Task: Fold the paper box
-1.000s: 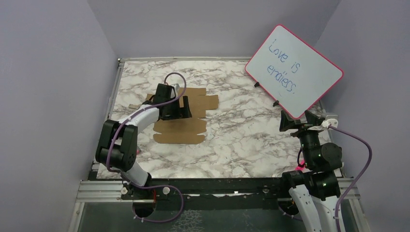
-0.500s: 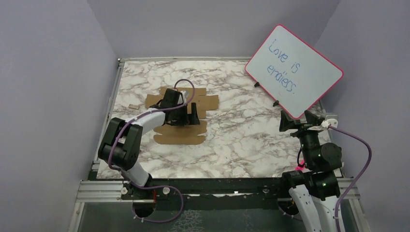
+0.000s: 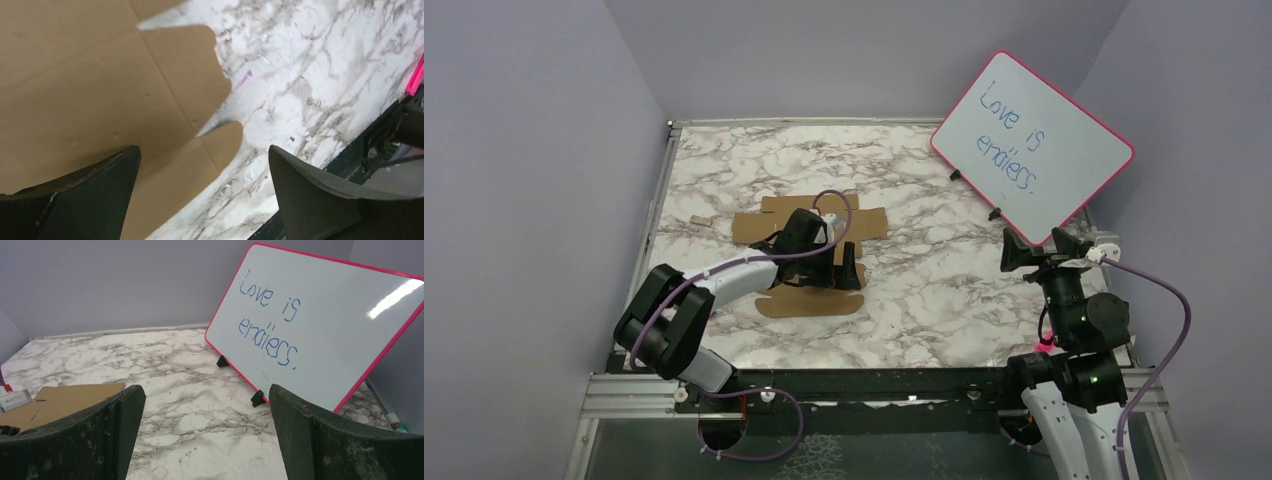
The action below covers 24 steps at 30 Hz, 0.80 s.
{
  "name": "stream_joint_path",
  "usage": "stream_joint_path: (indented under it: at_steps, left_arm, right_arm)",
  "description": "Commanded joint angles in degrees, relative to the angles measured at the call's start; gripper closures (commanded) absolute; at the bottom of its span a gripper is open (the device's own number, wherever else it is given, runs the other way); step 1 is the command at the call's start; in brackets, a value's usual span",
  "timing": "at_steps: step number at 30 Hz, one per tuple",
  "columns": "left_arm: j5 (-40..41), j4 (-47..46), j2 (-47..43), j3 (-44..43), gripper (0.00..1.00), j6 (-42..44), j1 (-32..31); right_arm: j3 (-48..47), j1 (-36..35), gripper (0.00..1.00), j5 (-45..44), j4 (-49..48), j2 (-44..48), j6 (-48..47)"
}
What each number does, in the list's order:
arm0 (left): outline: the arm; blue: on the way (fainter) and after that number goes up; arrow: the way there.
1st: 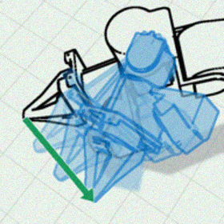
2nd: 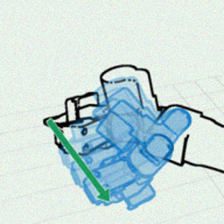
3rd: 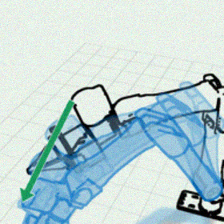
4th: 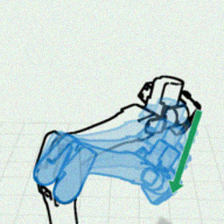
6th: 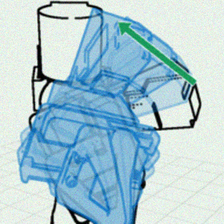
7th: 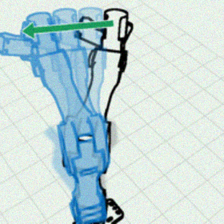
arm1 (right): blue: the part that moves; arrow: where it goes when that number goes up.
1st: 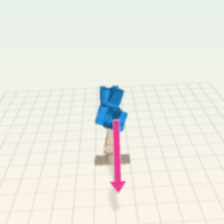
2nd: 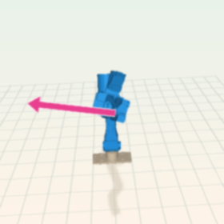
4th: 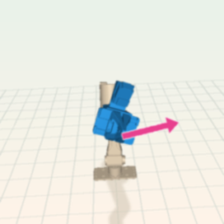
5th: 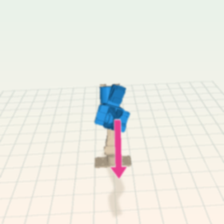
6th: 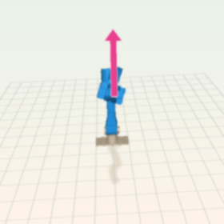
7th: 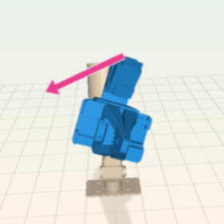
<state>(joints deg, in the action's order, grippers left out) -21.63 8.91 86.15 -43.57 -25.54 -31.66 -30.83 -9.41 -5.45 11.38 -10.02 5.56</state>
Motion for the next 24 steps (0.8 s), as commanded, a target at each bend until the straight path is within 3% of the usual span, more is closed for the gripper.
stream_joint_path:
  at_steps: [1, 6, 11, 18, 24]
  left_arm:
    - [-1.18, -3.23, -2.96, 2.52, 0.02, -3.79, -3.69]
    - [-0.03, -2.5, -6.56, 1.87, 0.01, -3.8, -5.52]
    - [8.54, 5.85, -11.25, -3.92, 0.01, 1.44, -3.03]
    - [6.0, 11.49, -11.41, -8.95, 0.01, 9.68, 10.27]
    - [11.56, 14.82, -14.76, -9.51, 0.01, 15.85, 13.88]
  right_arm:
    - [-0.35, -0.26, 0.0, 0.55, -0.25, -1.4, 0.91]
    - [-0.77, -0.31, 0.0, 1.38, 0.19, -2.41, 1.5]
    - [-2.83, -0.26, 0.0, 10.82, 0.35, -8.35, 1.74]
    - [-7.67, -0.29, 0.05, 28.89, -1.44, -29.93, 10.06]
    - [-7.1, -0.38, 0.13, 34.55, -11.59, -45.77, 18.78]
